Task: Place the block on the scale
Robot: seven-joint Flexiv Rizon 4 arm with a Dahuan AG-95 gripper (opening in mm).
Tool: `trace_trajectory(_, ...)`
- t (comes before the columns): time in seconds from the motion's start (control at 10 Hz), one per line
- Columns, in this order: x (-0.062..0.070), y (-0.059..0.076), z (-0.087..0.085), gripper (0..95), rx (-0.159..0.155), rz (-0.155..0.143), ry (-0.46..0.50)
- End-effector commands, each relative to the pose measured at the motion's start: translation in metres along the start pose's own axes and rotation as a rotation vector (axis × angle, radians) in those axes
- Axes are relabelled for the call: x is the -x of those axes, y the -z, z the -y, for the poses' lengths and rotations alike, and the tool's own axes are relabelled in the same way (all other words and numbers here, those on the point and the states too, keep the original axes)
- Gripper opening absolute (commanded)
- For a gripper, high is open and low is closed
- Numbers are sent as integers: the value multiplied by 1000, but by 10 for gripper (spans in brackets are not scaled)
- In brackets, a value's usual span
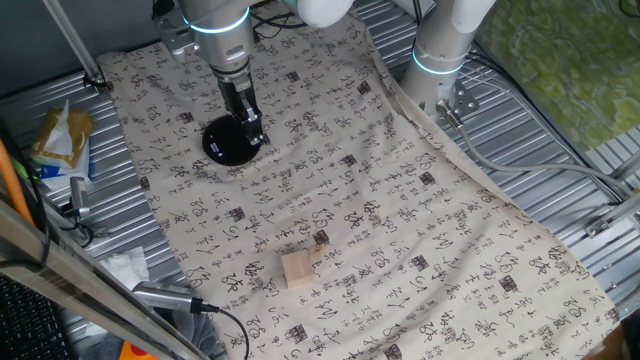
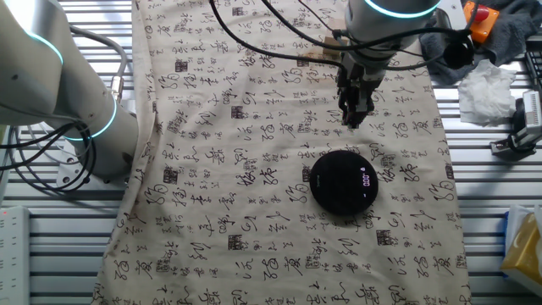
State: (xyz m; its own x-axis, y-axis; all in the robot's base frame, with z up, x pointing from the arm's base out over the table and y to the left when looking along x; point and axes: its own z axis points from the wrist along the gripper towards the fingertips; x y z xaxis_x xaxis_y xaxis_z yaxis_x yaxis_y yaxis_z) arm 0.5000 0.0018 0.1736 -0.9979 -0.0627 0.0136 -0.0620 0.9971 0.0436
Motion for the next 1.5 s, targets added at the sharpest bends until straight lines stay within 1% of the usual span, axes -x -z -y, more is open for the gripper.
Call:
trace_trajectory(0.1,0,1,0,0,-3,2,-2)
trace_trajectory(0.8,3,2,-1,0,-9,8,-7)
trace_trajectory(1.3,10,6,-4,0,-7,10,-18)
trace_trajectory(1.5,10,6,-5,0,-3,15,-20)
